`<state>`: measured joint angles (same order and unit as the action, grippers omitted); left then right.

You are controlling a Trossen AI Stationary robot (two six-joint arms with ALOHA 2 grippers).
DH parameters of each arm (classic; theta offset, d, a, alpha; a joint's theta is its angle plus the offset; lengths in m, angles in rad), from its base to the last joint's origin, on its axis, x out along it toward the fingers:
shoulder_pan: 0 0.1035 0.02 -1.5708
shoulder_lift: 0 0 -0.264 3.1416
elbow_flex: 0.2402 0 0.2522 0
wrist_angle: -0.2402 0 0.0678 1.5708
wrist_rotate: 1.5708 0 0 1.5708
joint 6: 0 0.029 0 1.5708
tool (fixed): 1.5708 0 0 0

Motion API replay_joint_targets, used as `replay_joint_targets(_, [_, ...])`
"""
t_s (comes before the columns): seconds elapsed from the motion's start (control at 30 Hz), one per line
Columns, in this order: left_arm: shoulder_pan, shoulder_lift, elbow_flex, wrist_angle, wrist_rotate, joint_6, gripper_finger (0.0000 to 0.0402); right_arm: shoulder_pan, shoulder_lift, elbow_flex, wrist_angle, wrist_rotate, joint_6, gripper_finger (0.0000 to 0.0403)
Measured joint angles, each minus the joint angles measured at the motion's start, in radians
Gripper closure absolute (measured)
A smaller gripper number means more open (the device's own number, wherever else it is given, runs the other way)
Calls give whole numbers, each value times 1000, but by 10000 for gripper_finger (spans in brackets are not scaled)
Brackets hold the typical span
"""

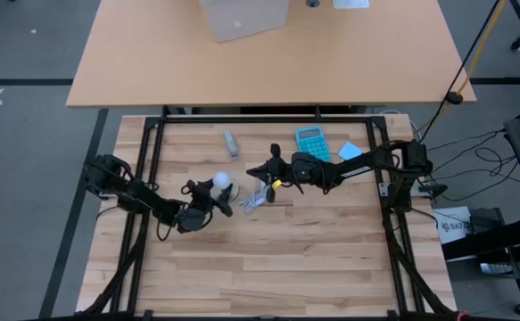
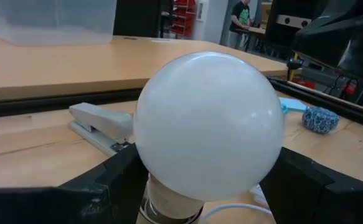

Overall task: Screw lightbulb
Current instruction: Insert the white lightbulb into the desk lamp

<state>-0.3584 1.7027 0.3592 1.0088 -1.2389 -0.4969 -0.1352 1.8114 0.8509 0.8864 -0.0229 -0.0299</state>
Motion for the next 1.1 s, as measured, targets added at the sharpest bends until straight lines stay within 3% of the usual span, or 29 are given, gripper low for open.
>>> replay_joint_targets(0.5, [0,-1,0,3,15,8,128,0,0,0,-1,-7,3,399])
replay_joint_targets(0.83, [0,0,0,3,33,9,66,4,0,0,-1,-12,-8,399])
replay_joint_targets(1.1, [32,-49,0,3,76,8,58,6,0,0,-1,-12,-12,399])
